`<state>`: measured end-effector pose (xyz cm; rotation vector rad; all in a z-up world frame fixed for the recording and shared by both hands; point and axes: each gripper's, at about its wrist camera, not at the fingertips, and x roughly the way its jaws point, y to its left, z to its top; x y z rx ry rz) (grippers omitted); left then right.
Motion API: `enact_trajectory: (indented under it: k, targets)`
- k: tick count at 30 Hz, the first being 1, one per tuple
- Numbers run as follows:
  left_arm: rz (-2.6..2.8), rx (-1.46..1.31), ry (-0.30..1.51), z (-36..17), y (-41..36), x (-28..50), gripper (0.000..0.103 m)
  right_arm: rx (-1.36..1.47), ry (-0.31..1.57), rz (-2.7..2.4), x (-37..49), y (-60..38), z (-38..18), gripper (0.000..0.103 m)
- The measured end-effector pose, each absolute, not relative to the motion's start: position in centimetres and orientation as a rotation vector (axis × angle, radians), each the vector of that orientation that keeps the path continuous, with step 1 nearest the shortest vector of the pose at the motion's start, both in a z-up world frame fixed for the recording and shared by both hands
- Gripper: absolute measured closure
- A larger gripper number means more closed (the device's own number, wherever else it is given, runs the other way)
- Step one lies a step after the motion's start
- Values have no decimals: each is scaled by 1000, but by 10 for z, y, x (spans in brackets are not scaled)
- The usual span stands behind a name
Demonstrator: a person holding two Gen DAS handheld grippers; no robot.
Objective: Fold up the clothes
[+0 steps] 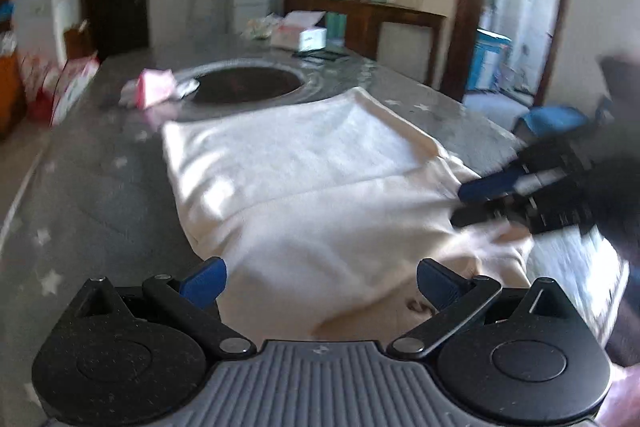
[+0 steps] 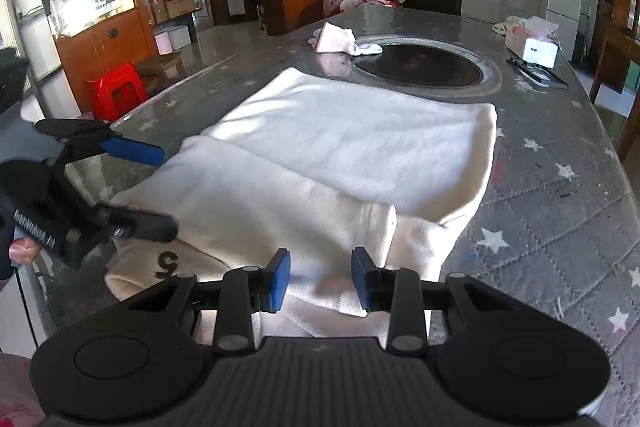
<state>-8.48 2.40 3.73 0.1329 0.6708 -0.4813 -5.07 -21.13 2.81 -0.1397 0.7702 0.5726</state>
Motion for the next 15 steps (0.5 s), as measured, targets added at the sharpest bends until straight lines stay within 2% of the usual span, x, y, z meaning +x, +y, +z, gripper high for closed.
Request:
enact_trajectory:
  k: [5,9,15]
  targets:
    - [-513,283,621,38,19,-116,0,-184,759,592,-64,-215,37,64]
    - [-518,427,555,36,13,-138,0,-246,763,615,-80,-217,42,63]
    - [-512,398,604,28,12,-140,0,-285,768,638,-100,-221,45,62]
